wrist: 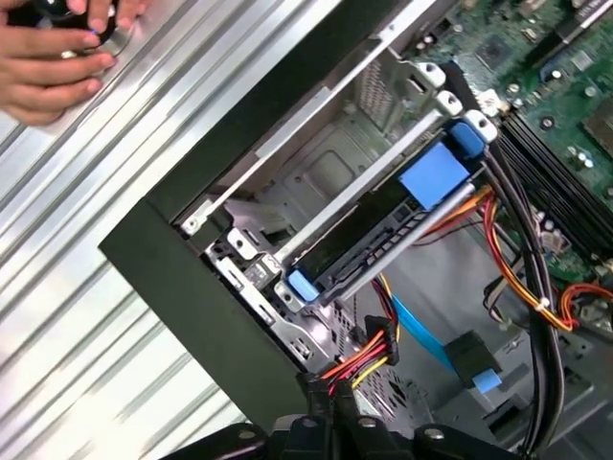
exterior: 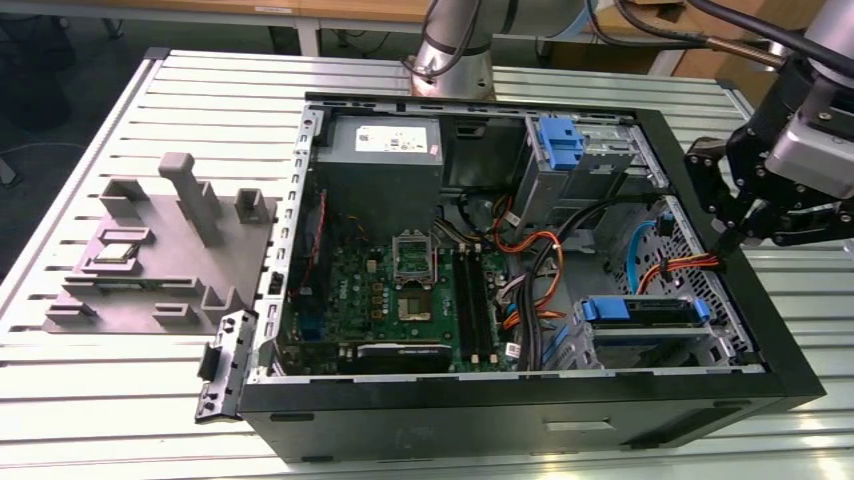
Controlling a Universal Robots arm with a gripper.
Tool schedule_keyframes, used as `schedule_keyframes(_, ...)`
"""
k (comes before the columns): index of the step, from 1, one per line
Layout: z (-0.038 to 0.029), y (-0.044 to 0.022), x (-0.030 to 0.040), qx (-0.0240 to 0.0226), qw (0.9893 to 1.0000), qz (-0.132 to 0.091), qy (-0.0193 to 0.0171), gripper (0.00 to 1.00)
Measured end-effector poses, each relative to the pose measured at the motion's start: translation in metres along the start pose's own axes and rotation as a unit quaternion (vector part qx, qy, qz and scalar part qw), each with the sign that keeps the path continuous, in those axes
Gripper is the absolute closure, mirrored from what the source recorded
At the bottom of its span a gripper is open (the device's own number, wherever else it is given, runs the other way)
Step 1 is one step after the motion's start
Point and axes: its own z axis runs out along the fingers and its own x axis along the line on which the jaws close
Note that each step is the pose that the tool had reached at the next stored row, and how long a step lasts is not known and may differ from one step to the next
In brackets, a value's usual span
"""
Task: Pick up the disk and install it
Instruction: 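Insert the first disk wire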
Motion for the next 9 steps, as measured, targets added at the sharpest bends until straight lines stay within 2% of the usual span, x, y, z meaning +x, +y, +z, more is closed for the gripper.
schedule_keyframes(1,0.0002,0.0,0.0,0.0008,1.0,-0.006,0.0009,0.83)
schedule_keyframes(2,0.0005,0.0001,0.0,0.0019,0.9999,-0.013,0.0019,0.83)
schedule_keyframes(3,0.0008,0.0001,-0.0001,0.003,0.9998,-0.019,0.0029,0.76)
schedule_keyframes(6,0.0015,0.0001,-0.0001,0.0061,0.9993,-0.038,0.0047,0.76)
schedule_keyframes(9,0.0029,0.0002,-0.0003,0.0095,0.998,-0.063,0.0035,0.76)
